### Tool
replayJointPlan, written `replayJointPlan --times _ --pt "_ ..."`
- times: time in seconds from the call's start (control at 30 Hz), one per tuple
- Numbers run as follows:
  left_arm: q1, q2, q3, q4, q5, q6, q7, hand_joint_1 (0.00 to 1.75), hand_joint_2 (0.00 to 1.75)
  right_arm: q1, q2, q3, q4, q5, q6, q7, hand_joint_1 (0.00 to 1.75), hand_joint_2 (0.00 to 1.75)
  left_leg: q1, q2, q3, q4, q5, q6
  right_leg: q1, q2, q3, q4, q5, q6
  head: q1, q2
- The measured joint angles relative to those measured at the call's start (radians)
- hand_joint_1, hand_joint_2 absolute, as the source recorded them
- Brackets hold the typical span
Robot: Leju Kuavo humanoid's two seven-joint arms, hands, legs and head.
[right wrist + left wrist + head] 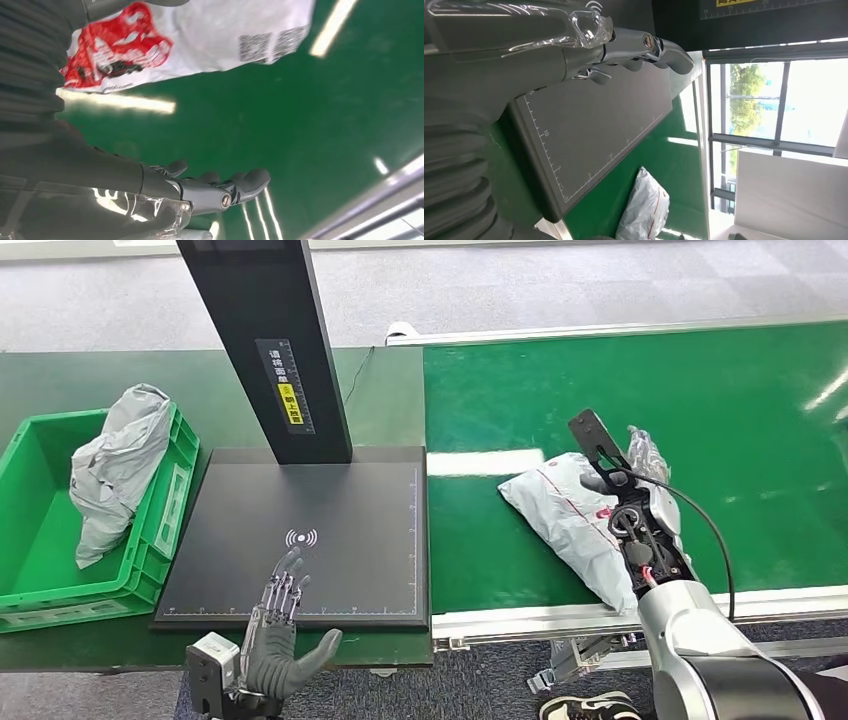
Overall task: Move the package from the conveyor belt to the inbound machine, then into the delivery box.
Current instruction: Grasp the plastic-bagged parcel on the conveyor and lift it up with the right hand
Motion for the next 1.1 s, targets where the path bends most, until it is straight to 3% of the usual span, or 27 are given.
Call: replayJointPlan --times 0.33,0.8,1.1 --pt "-0.019 0.000 0.017 0.006 -0.002 -0.031 -0.002 0.00 1.75 0.023 -0.060 -0.016 0.050 0.081 0.155 0.068 0.00 1.75 0.000 0.000 0.000 0.000 0.000 0.000 0.000 -0.001 -0.001 0.000 0.000 0.000 0.000 0.000" --pt "-0.058 0.002 0.026 0.056 0.000 -0.034 -0.011 0.00 1.75 0.072 -0.069 -0.038 0.062 0.141 0.326 -0.012 0.00 1.75 0.000 0.000 -0.001 0.000 0.000 0.000 0.000 0.000 -0.001 0.000 0.000 0.000 0.000 0.000" --pt "-0.068 0.002 0.026 0.075 0.000 -0.034 -0.012 0.00 1.75 0.082 -0.065 -0.044 0.064 0.143 0.338 -0.021 0.00 1.75 0.000 0.000 -0.001 0.000 0.000 0.000 0.000 0.000 -0.001 0.000 0.000 0.000 0.000 0.000"
